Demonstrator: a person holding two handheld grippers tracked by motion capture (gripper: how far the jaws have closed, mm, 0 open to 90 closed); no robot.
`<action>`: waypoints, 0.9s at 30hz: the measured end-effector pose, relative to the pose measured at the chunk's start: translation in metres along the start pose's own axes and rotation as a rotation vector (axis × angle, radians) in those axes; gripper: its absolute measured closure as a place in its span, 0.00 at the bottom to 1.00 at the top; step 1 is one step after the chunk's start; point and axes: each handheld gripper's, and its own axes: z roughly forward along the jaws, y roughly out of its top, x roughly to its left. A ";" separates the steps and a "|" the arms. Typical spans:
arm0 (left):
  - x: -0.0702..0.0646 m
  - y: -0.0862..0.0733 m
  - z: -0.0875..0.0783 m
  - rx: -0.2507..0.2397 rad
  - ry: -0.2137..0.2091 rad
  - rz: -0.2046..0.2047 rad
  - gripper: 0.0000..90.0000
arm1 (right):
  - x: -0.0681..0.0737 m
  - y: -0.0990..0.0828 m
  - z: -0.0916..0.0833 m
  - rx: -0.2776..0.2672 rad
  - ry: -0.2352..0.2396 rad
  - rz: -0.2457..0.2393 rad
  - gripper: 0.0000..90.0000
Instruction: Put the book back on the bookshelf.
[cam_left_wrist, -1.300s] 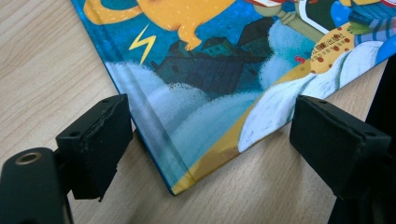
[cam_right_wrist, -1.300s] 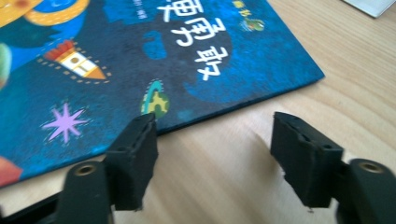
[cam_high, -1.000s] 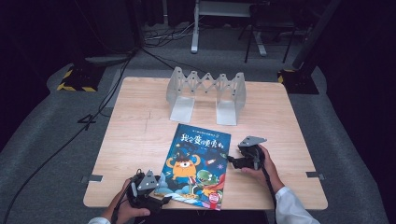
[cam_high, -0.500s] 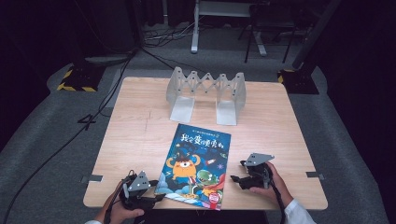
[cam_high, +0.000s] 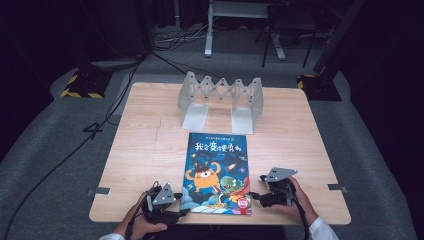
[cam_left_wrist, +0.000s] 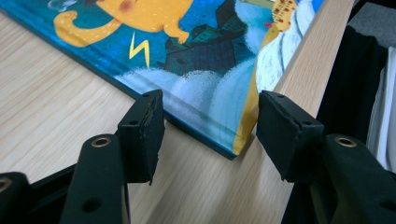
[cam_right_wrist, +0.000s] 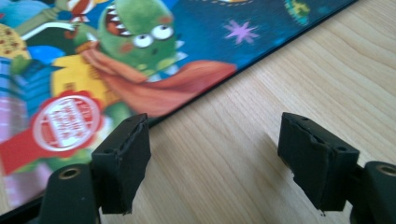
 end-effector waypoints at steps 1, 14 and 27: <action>-0.001 0.001 0.001 0.004 0.000 0.001 0.47 | 0.000 -0.001 -0.001 0.001 -0.001 0.002 0.29; -0.007 0.007 0.009 0.032 0.045 0.060 0.34 | -0.004 -0.018 -0.016 0.025 -0.028 0.035 0.17; 0.029 -0.003 -0.004 0.030 0.153 -0.037 0.19 | 0.011 -0.011 -0.029 0.182 0.034 -0.046 0.28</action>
